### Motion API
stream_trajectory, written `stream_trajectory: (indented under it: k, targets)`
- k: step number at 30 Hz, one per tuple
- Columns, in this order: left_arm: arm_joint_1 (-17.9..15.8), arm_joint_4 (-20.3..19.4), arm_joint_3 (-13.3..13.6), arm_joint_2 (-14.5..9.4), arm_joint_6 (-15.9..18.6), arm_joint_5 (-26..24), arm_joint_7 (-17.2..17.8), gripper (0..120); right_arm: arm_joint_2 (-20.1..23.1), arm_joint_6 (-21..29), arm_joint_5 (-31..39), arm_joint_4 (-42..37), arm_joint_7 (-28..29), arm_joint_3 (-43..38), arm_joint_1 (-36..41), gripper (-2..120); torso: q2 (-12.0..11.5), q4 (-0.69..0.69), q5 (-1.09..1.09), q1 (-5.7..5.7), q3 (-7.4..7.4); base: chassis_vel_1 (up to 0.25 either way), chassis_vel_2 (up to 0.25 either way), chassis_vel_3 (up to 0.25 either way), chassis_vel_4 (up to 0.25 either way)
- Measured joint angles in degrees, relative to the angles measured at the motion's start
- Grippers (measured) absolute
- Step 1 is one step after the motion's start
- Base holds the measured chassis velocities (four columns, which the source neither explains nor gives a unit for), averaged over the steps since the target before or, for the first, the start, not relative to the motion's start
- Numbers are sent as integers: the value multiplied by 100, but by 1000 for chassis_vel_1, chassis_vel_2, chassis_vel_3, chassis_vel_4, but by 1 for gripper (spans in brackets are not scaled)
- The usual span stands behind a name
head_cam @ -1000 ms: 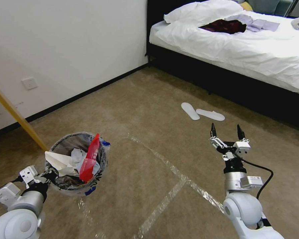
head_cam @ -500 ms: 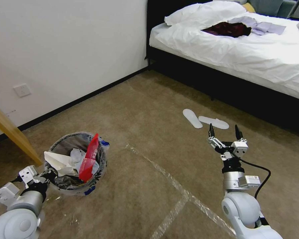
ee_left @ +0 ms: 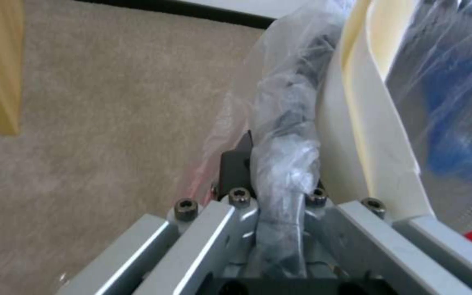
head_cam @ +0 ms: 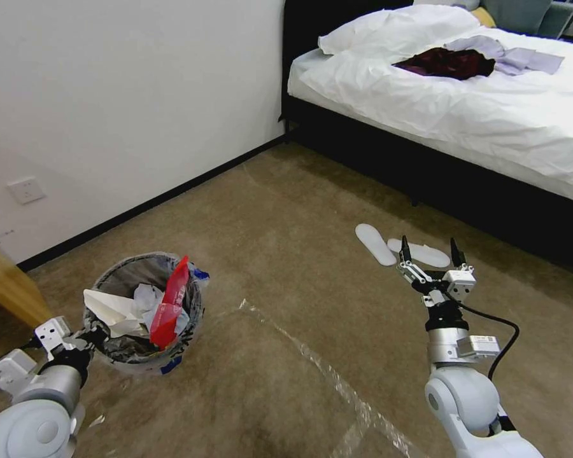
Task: Pick up the trash bin and place the garbage on the floor into it.
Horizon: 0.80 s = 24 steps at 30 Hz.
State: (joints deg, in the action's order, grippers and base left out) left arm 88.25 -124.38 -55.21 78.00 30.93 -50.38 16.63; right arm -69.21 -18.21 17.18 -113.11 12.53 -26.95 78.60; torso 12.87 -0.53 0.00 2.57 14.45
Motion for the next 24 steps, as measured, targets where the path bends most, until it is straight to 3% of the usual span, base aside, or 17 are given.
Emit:
stream_trajectory:
  k: [24]
  targets:
    - [1, 25, -21, -59, 0, -23, 4, 1, -95, -47, -115, 102, 0, 45, -22, 100, 0, 0, -2, 0, 0, -168, 176, 172, -175]
